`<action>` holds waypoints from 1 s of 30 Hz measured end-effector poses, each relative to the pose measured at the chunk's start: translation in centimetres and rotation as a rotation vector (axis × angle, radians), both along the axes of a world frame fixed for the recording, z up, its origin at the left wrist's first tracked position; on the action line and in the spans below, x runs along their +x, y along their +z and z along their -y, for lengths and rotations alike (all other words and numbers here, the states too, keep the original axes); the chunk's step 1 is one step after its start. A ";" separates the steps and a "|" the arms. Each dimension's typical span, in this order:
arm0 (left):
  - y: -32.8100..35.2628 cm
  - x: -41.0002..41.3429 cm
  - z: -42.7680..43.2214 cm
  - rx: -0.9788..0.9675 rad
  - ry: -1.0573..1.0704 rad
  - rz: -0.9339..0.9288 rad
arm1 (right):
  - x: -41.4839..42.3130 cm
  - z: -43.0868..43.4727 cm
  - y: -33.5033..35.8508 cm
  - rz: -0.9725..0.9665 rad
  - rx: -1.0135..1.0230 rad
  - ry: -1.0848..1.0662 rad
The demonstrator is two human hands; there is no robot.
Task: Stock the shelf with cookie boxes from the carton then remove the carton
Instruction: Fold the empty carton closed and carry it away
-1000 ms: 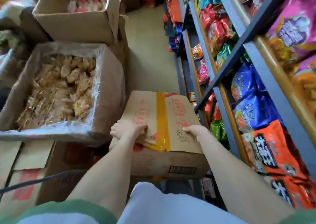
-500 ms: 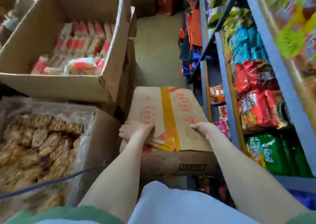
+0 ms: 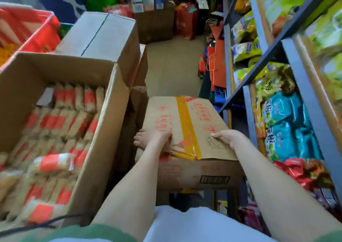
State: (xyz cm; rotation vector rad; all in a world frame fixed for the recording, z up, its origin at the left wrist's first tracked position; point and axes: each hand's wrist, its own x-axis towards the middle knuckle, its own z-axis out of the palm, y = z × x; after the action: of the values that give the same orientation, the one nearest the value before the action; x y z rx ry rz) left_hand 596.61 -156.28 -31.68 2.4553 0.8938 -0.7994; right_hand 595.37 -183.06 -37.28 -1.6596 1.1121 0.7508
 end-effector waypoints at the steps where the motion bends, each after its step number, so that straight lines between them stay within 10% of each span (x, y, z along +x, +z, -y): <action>1: 0.3 2.7 1.1 -0.002 0.006 0.012 | 3.3 2.2 -1.8 0.023 -0.008 -0.008; 30: 4.4 80.0 18.1 -0.030 -0.033 0.202 | 79.5 18.3 5.0 0.176 -0.003 -0.075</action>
State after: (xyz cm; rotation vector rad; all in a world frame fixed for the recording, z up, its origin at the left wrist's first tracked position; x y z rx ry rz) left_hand 676.62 -174.40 -27.32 2.4768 0.7637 -0.5587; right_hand 674.90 -201.36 -32.29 -1.6435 1.0448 0.5449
